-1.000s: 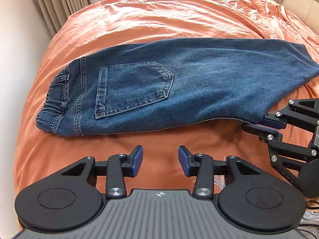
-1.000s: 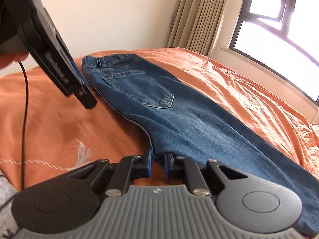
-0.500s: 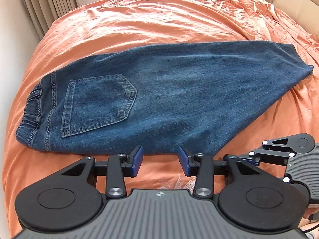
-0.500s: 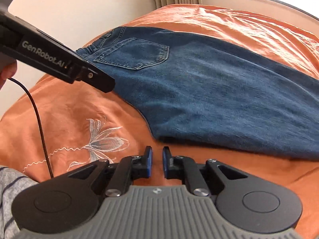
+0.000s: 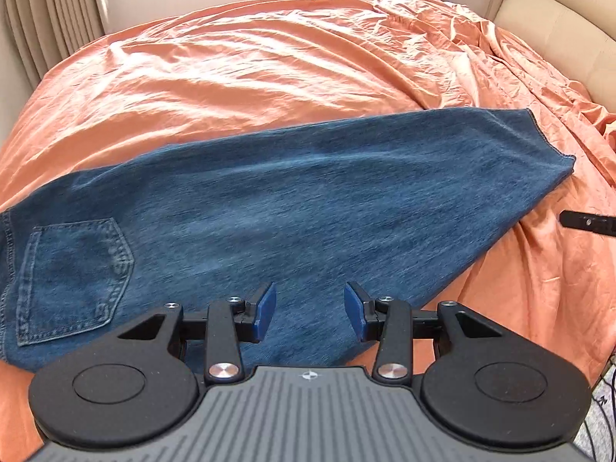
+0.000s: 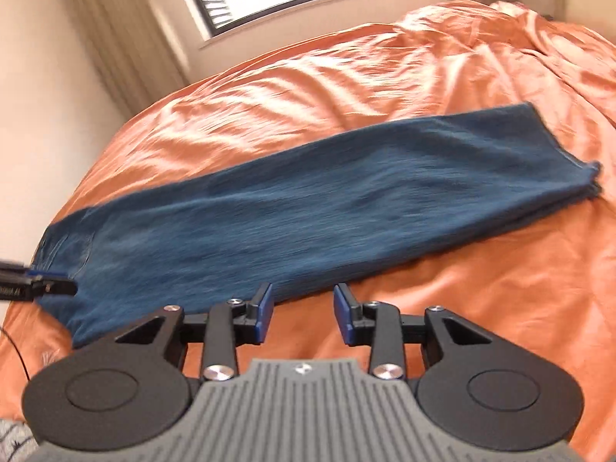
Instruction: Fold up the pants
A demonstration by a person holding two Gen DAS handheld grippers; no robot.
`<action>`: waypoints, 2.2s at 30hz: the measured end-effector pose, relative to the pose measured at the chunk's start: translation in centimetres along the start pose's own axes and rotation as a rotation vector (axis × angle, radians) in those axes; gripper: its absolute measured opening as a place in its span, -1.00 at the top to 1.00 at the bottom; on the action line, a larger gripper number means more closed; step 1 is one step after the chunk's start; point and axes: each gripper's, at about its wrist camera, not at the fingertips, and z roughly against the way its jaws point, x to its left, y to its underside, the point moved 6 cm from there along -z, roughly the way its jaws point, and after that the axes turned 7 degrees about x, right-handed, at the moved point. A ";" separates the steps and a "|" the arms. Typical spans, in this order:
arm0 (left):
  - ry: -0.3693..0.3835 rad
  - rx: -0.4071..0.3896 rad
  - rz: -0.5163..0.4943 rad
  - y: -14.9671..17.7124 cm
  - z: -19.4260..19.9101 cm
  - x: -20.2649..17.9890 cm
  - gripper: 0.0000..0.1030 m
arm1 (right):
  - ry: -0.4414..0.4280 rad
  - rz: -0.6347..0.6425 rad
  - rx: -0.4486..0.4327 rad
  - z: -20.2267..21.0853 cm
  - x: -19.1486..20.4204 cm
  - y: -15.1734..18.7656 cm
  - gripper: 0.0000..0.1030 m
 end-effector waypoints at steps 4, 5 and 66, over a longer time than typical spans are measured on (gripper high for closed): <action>0.002 0.007 -0.049 -2.5 -3.3 -3.0 0.09 | 0.020 -0.252 -0.072 2.4 -9.5 -2.4 0.23; -0.009 0.007 -0.066 -3.2 -4.3 -3.7 0.10 | 0.033 -0.302 -0.086 2.9 -11.8 -2.7 0.21; -0.104 0.253 -0.456 -14.6 -14.8 8.7 0.96 | 0.075 0.657 0.126 -12.8 -0.5 -16.4 0.39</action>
